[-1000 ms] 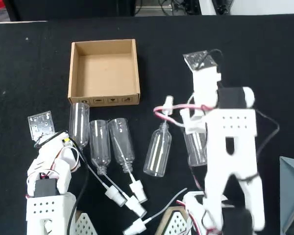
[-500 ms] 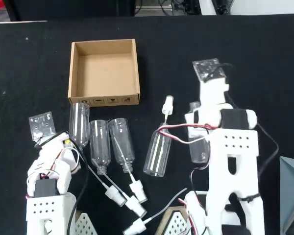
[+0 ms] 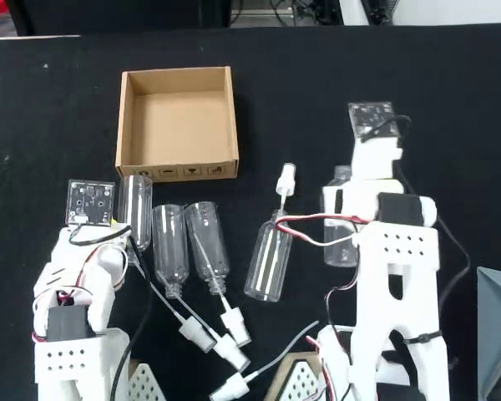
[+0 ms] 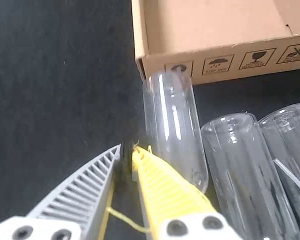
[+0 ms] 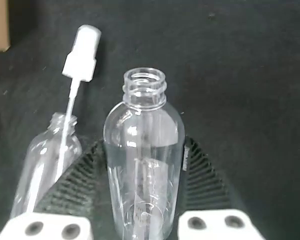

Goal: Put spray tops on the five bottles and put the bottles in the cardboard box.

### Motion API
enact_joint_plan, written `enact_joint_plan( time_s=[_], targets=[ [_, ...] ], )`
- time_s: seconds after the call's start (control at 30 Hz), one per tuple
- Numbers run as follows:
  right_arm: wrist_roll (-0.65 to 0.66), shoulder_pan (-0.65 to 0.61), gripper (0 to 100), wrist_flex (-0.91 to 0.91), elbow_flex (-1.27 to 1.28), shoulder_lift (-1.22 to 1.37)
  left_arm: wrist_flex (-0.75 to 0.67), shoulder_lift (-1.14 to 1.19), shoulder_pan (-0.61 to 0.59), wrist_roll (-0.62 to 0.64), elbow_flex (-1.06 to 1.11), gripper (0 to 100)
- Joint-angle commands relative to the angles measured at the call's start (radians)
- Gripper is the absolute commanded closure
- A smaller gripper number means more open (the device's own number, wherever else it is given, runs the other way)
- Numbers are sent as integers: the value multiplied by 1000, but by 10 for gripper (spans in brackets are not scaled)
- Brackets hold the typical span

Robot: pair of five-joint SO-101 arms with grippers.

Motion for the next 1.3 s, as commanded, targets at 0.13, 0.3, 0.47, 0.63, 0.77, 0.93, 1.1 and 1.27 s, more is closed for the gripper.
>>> enact_joint_plan(
  time_s=[0.13, 0.3, 0.47, 0.63, 0.77, 0.93, 1.1, 1.27],
  targets=[
    [-60, 75, 939, -86, 8, -47, 94, -5, 35, -135, -186, 973],
    [-71, 77, 939, -123, 31, -45, 299, -3, 165, -210, -318, 973],
    [-71, 77, 939, -181, 70, -45, 433, -3, 291, -253, -378, 973],
    [-71, 91, 939, -184, 73, -45, 489, -3, 372, -316, -375, 970],
    [-72, 114, 939, -186, 73, -45, 532, -3, 410, -368, -378, 970],
    [-77, 114, 938, -203, 79, -44, 552, -3, 447, -388, -378, 970],
    [-110, 129, 936, -219, 85, -44, 554, 84, 450, -428, -378, 970],
    [-112, 163, 935, -219, 82, -44, 554, 219, 559, -425, -386, 945]
  ],
)
